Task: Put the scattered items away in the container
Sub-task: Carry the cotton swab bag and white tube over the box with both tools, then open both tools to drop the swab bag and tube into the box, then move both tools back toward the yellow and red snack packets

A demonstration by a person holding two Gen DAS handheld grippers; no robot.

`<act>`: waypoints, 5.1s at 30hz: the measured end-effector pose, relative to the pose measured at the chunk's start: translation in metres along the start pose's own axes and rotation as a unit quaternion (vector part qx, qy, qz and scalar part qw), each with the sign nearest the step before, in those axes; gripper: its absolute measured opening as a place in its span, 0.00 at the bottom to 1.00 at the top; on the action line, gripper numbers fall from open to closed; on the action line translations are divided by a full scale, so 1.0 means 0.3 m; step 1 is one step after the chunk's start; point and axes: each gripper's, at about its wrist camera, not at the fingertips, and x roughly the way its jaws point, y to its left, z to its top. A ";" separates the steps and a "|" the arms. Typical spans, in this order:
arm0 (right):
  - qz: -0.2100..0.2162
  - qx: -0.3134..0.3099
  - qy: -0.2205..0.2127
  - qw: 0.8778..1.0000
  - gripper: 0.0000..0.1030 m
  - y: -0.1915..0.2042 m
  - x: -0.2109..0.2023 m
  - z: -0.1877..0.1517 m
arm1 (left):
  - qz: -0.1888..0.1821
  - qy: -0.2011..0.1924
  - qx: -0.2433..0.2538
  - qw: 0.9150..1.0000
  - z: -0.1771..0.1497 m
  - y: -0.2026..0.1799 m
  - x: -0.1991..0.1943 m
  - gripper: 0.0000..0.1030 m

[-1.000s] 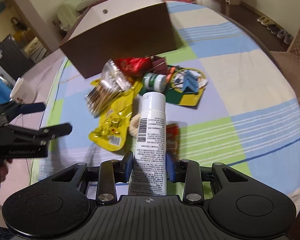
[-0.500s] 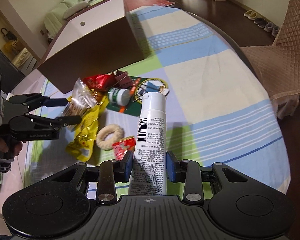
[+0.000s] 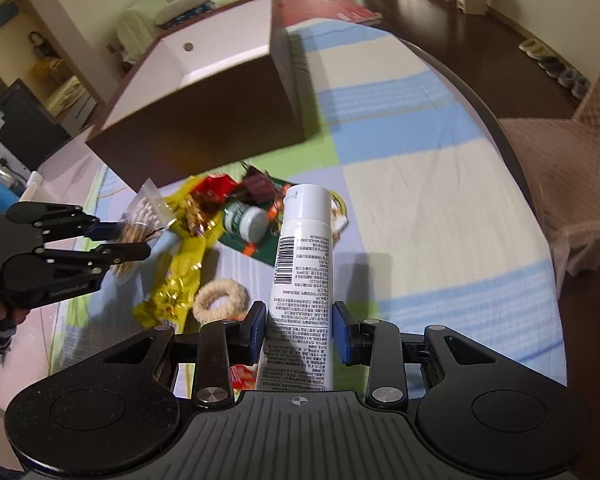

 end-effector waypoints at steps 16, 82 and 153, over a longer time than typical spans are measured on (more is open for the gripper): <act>0.075 -0.086 -0.033 0.993 0.33 0.062 -0.066 0.277 | 0.131 -0.054 -0.069 0.988 0.237 0.061 -0.290 0.21; 0.019 -0.238 0.028 0.971 0.33 0.290 0.584 0.785 | 0.115 0.076 -0.199 0.970 0.445 0.500 0.287 0.22; 0.025 -0.149 -0.078 0.986 0.88 0.270 -0.012 0.447 | 0.169 -0.025 -0.172 0.970 0.324 0.137 -0.256 0.74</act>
